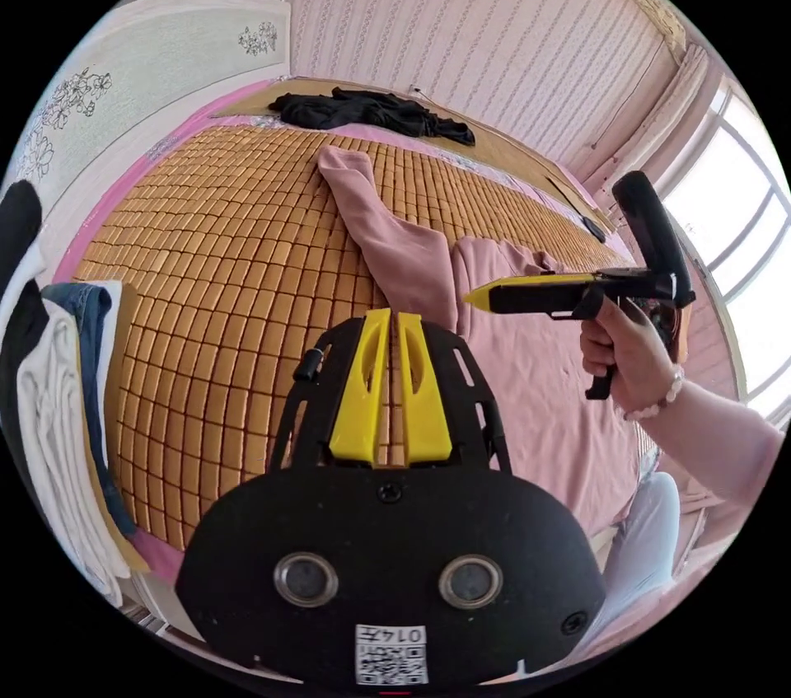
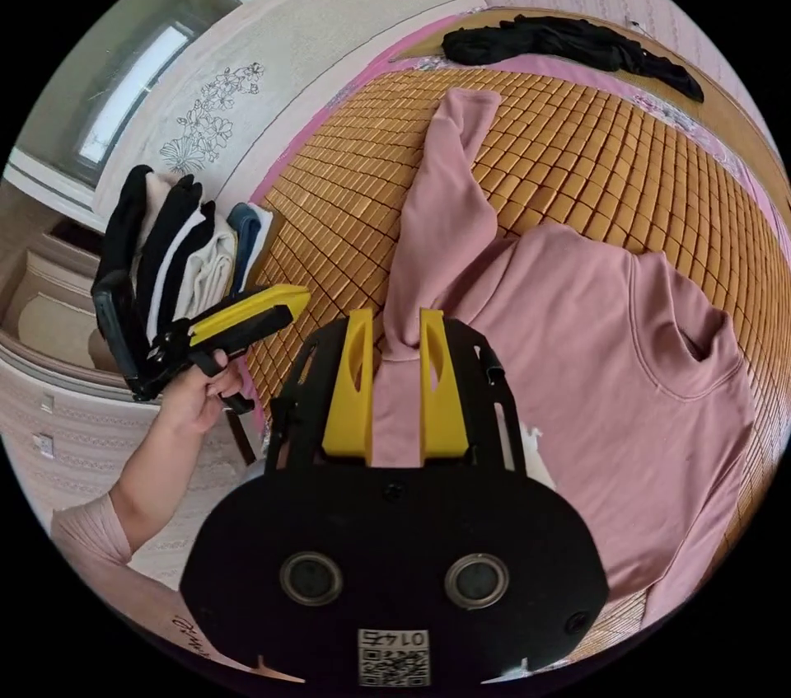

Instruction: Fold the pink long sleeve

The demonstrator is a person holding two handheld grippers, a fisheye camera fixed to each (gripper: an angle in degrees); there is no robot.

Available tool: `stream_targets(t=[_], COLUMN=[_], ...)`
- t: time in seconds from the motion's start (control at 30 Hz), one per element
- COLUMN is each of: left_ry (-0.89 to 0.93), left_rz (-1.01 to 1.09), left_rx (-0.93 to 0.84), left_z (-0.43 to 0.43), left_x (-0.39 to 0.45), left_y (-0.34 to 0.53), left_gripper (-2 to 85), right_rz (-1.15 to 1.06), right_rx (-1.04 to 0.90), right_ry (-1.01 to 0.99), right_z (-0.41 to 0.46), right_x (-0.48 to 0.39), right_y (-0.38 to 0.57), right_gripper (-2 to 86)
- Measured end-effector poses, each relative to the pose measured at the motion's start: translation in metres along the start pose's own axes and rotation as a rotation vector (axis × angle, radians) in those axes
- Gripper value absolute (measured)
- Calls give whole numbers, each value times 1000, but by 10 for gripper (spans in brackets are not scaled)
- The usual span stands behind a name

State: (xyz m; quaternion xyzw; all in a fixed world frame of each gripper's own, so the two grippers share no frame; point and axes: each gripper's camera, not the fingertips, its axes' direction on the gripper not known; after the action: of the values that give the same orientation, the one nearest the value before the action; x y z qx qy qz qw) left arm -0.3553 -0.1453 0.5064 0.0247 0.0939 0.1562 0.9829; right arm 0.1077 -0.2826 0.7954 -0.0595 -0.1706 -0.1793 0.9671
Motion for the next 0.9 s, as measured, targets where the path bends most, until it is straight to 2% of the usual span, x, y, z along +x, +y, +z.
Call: stream_targets(t=[0.13, 0.23, 0.3, 0.37, 0.43, 0.53, 0.6, 0.7, 0.87, 0.9], left_ry=[39, 45, 99, 134, 200, 262, 300, 214, -241, -267], left_rz=[-149, -142, -75, 60, 195, 376, 400, 362, 386, 421], left_rx=[-64, -147, -182, 17, 101, 79, 53, 75, 147, 169], left_z=[48, 78, 86, 50, 24, 7, 5, -8, -8, -6], left_x=[-6, 0, 8, 34, 66, 114, 125, 115, 70, 69], left_y=[-32, -32, -28, -13, 6, 44, 63, 78, 57, 54], left_gripper=[84, 56, 20, 3, 0, 6, 7, 29, 76, 83], right_rz=[69, 4, -41, -58, -45, 13, 123, 191, 148, 142], right_rx=[-116, -60, 7, 84, 152, 180, 131, 88, 73, 80], right_ry=[65, 17, -21, -49, -90, -90, -74, -48, 18, 26], right_z=[34, 21, -6, -31, -58, -77, -72, -64, -61, -62], right_x=[8, 10, 15, 21, 29, 52, 76, 93, 84, 82], right_y=[-24, -16, 7, 33, 63, 110, 135, 152, 157, 158], right_gripper=[49, 24, 12, 8, 5, 3, 2, 0, -1, -1])
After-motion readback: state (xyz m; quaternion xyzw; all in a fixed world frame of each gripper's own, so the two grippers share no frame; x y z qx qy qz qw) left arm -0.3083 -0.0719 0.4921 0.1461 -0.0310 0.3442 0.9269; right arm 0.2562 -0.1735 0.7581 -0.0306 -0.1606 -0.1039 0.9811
